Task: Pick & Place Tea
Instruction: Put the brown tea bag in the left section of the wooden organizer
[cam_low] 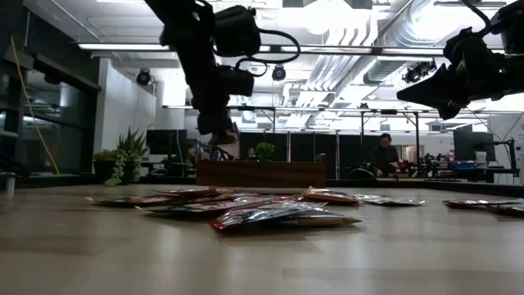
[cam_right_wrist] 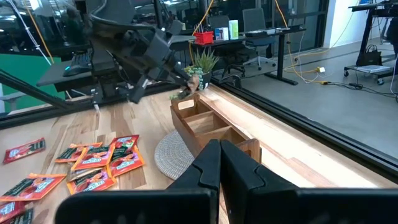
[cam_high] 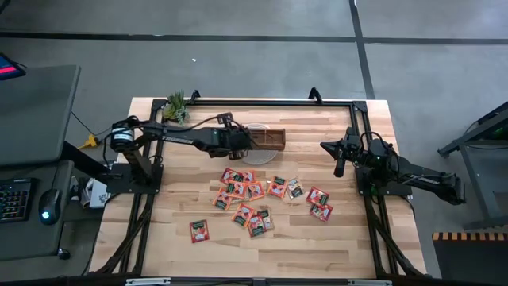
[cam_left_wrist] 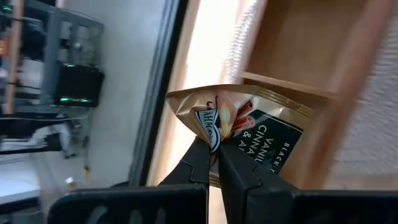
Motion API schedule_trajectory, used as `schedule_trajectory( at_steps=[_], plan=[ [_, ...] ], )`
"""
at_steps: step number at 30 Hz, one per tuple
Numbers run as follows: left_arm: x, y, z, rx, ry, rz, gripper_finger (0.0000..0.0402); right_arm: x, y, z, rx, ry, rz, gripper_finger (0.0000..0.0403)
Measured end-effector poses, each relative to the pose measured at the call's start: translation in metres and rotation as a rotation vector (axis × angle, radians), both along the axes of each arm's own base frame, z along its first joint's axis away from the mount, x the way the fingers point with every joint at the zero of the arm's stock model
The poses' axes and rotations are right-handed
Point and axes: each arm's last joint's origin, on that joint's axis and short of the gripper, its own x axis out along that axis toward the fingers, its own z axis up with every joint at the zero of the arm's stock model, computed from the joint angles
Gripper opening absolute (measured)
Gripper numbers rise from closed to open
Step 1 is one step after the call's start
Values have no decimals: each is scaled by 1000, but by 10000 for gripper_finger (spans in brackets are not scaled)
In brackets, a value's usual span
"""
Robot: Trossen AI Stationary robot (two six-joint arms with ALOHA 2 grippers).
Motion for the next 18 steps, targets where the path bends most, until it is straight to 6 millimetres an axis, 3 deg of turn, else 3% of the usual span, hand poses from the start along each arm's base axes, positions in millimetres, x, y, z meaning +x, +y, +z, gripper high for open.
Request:
schedule_trajectory(
  at_steps=[13, 18],
  plan=[
    [-1, 7, 0, 29, 16, 23, 3, 0, 0, 0, 0, 0, 0, 0],
    [3, 12, -11, 4, 27, 20, 3, 0, 0, 0, 0, 0, 0, 0]
  ],
)
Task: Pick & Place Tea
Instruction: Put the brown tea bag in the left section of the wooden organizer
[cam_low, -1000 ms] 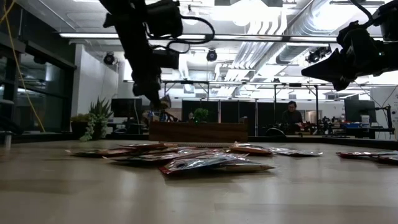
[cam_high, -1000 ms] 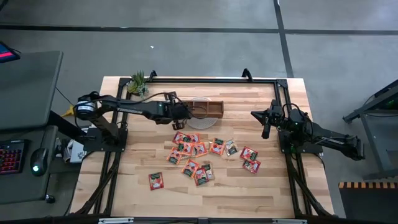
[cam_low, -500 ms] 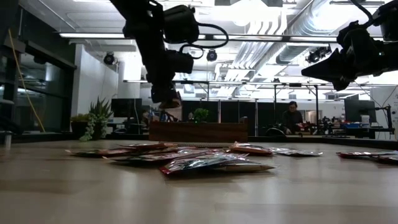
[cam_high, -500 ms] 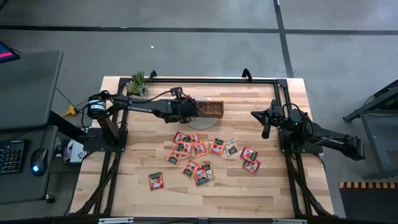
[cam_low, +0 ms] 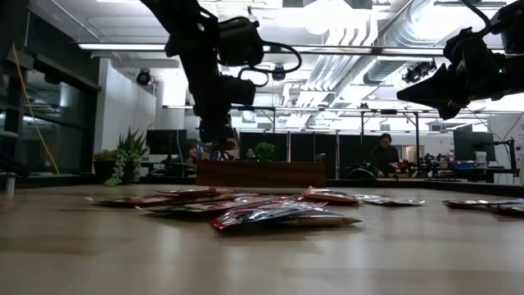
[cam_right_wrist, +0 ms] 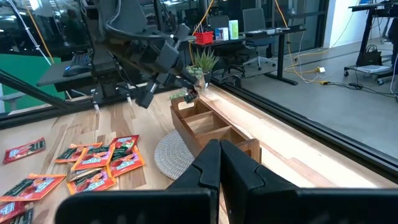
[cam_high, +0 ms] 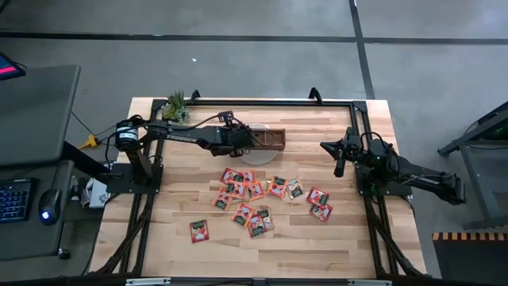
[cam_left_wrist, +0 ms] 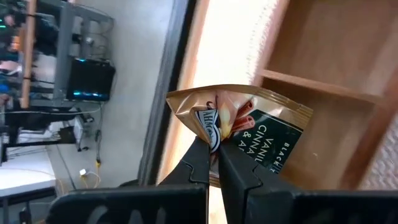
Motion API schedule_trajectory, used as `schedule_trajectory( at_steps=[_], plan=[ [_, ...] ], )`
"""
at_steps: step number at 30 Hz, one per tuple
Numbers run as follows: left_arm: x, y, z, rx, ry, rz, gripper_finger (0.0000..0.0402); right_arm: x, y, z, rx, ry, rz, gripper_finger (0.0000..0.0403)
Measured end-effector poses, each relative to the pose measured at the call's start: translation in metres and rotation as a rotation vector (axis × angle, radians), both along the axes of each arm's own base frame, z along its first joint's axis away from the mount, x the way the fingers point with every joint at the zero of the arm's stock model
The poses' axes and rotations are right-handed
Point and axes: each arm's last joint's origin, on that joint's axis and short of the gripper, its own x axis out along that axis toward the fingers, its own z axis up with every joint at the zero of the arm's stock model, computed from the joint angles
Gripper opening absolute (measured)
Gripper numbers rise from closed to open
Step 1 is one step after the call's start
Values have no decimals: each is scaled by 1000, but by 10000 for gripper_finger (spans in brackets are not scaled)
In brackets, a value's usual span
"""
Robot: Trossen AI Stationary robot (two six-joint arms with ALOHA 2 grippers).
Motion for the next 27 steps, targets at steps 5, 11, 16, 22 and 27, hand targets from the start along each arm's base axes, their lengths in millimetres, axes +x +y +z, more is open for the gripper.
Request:
schedule_trajectory(
  at_steps=[5, 11, 16, 22, 27],
  plan=[
    [3, 2, -8, -14, 22, -8, 3, 0, 0, 0, 0, 0, 0, 0],
    [4, 1, -11, -31, 22, -16, 3, 0, 0, 0, 0, 0, 0, 0],
    [4, 1, -11, -42, 15, -18, 3, 0, 0, 0, 0, 0, 0, 0],
    [4, 3, -13, -89, 1, -14, 21, 0, 0, 0, 0, 0, 0, 0],
    [4, 3, -13, -108, -16, -8, 64, 0, 0, 0, 0, 0, 0, 0]
  ],
)
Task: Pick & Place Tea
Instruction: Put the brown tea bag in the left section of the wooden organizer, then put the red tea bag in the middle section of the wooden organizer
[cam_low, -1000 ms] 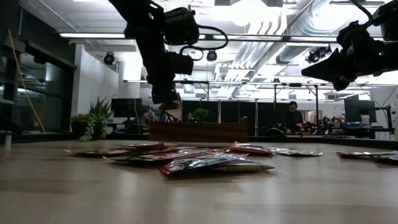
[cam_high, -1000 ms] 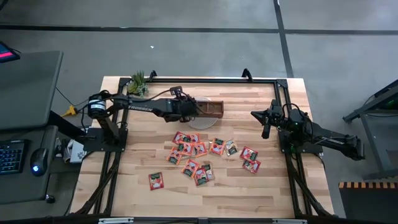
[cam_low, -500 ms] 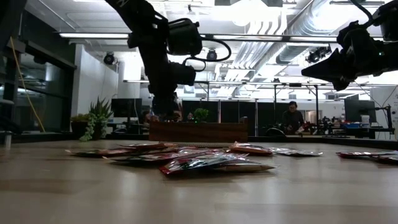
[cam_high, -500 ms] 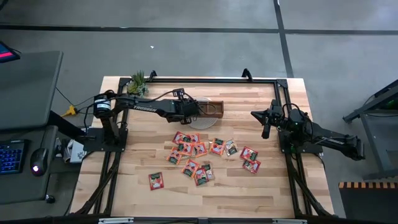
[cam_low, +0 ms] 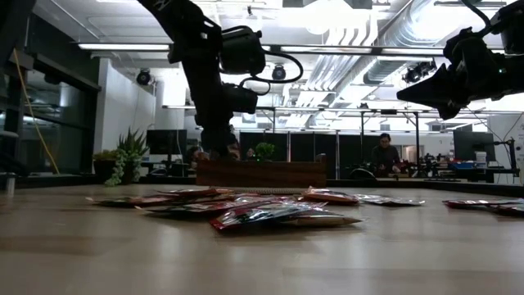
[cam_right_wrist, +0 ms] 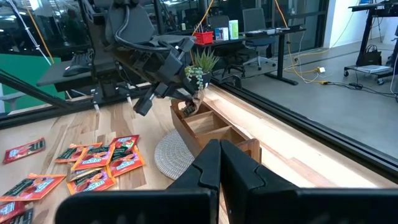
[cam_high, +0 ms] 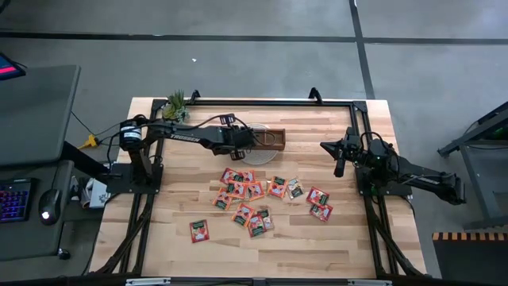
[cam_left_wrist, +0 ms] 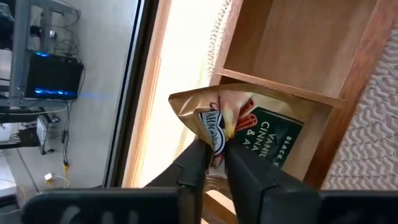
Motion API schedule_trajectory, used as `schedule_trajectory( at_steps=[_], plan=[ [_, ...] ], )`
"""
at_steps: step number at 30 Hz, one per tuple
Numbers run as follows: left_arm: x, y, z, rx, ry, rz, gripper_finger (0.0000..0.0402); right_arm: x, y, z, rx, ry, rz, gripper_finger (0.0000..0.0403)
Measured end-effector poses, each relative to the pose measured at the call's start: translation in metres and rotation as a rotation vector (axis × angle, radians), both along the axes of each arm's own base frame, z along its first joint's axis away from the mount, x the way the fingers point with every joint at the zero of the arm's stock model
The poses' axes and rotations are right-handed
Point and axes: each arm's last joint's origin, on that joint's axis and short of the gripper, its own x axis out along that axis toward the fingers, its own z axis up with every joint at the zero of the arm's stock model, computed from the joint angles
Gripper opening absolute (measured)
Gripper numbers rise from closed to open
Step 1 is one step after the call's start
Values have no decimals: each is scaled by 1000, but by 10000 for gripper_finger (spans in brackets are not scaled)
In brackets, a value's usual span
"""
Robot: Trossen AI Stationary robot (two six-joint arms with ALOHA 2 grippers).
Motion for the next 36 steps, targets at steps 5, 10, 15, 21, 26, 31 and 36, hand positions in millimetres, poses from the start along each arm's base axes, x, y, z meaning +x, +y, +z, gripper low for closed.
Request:
schedule_trajectory(
  at_steps=[5, 10, 15, 21, 26, 31, 36],
  plan=[
    [-1, 1, 0, 32, 11, 16, 99, 0, 0, 0, 0, 0, 0, 0],
    [-3, 2, 1, 95, 33, 48, 122, 0, 0, 0, 0, 0, 0, 0],
    [-3, 1, 1, 74, 39, 38, 145, 0, 0, 0, 0, 0, 0, 0],
    [-3, 0, 1, 75, 40, 35, 179, 0, 0, 0, 0, 0, 0, 0],
    [-3, 1, 1, 101, 51, 41, 210, 0, 0, 0, 0, 0, 0, 0],
    [-4, 2, 2, 156, 98, 29, 233, 0, 0, 0, 0, 0, 0, 0],
    [-4, -1, 15, 139, 132, 33, 237, 0, 0, 0, 0, 0, 0, 0]
  ],
)
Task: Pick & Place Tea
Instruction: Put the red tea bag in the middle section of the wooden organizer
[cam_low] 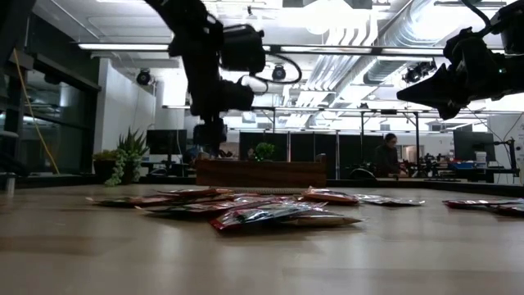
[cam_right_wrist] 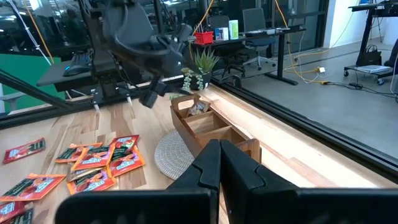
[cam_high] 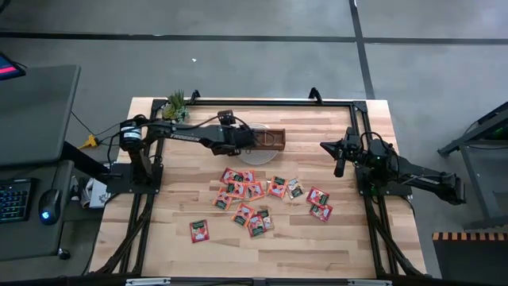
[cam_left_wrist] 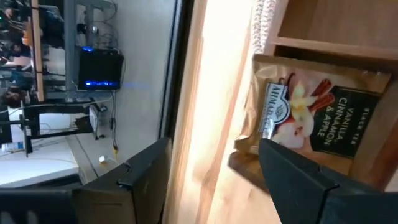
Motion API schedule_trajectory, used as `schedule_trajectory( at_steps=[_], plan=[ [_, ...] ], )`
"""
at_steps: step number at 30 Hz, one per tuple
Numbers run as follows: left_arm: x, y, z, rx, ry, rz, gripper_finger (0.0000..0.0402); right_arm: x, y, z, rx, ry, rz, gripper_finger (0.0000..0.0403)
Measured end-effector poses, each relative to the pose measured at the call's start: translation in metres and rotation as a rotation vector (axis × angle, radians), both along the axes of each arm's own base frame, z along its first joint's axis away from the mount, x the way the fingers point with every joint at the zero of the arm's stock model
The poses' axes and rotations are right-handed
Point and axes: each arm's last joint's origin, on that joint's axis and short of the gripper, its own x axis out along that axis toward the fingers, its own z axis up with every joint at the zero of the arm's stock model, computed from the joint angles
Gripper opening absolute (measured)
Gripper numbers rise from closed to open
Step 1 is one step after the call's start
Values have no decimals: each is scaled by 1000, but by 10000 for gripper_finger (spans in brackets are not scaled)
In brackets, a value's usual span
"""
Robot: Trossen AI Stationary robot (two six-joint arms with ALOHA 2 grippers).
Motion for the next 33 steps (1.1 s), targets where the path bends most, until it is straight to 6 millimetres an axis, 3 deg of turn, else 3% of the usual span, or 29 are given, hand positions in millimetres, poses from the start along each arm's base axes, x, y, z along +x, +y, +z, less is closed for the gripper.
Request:
schedule_trajectory(
  at_steps=[8, 18, 26, 33],
  plan=[
    [-12, -6, 49, -135, -81, 69, 237, 0, 0, 0, 0, 0, 0, 0],
    [-56, -32, 88, -496, -133, 97, 237, 0, 0, 0, 0, 0, 0, 0],
    [-80, -66, 96, -843, -147, 110, 237, 0, 0, 0, 0, -1, 0, 0],
    [-97, -95, 76, -902, -135, 247, 237, 0, 0, 0, 0, 0, 0, 0]
  ],
)
